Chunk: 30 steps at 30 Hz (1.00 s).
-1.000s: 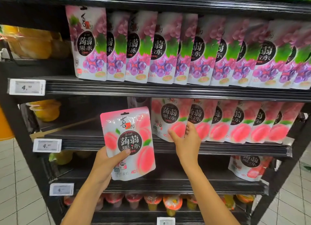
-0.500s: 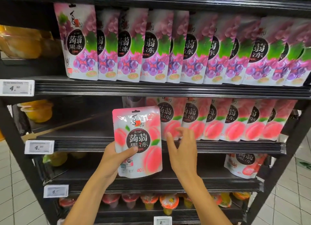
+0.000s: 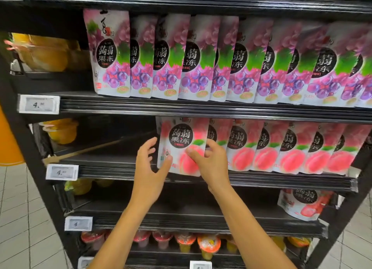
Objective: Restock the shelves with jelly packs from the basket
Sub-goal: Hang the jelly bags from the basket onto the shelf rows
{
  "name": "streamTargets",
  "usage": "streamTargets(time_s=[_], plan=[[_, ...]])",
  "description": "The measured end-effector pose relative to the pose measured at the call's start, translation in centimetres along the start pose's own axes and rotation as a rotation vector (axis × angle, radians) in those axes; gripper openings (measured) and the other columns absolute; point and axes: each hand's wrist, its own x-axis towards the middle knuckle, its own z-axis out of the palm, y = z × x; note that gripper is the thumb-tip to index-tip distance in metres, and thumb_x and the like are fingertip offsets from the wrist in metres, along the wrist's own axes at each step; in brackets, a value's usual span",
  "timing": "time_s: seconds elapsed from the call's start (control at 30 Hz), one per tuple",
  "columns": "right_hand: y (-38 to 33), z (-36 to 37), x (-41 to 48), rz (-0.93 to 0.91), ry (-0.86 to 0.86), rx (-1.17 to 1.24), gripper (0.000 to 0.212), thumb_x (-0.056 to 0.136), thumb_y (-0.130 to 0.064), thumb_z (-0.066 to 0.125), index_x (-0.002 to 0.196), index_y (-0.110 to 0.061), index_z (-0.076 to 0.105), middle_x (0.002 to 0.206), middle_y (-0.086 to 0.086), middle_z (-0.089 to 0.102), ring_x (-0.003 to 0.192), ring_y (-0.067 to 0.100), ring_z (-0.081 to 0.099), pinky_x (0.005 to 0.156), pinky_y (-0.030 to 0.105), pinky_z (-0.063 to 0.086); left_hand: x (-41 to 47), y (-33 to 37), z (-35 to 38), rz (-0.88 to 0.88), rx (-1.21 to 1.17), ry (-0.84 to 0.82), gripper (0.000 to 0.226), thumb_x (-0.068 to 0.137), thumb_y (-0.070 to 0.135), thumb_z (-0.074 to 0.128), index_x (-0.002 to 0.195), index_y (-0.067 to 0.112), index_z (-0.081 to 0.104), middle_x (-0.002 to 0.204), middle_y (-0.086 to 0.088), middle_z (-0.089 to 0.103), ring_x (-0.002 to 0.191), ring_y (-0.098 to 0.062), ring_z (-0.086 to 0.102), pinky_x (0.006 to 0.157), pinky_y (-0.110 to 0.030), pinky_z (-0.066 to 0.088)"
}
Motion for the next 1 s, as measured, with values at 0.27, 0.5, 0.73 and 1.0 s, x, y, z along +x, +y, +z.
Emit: streamTargets(time_s=[0.27,0.5,0.73,1.0], plan=[[1.2,2.0,-0.1,-0.040,0.091,-0.118,0.027,0.090,-0.009,0.062,0.115,-0.017,0.058,0.087,0.010,0.067,0.081,0.027,0.065,0.071,0.038,0.055,-0.8,-0.2,2.4,0.066,0.172,-0.210,0.044,0.093,0.021,0.063,0.134,0.029,0.049,0.143,0.009,0.041,0.137,-0.007,0.037,0.115,-0.034,0.033],[2.1,-0.4,-2.6,-0.053,0.089,-0.160,0.043,0.095,-0.003,0.055,0.137,-0.009,0.049,0.119,-0.008,0.059,0.106,-0.004,0.058,0.088,0.004,0.044,-1.2,-1.3,3.0,0.055,0.291,-0.225,0.045,0.093,0.024,0.061,0.136,0.027,0.050,0.154,0.012,0.029,0.142,-0.003,0.027,0.112,-0.022,0.024],[3.8,-2.5,-4.7,-0.054,0.128,-0.172,0.027,0.093,-0.001,0.057,0.118,-0.010,0.061,0.105,0.000,0.067,0.096,0.009,0.065,0.081,0.010,0.050,-3.5,-0.5,3.2,0.119,0.153,-0.095,0.029,0.092,0.005,0.059,0.119,0.016,0.064,0.133,0.007,0.057,0.126,-0.003,0.049,0.103,-0.009,0.034],[11.9,-3.3,-10.6,0.176,0.063,-0.264,0.019,0.090,-0.004,0.058,0.104,-0.014,0.066,0.092,-0.002,0.071,0.081,-0.001,0.065,0.069,0.009,0.048,-9.7,-5.3,2.7,-0.116,0.028,-0.136,0.022,0.093,0.000,0.051,0.103,0.013,0.066,0.099,0.009,0.067,0.095,-0.002,0.064,0.085,-0.025,0.054]])
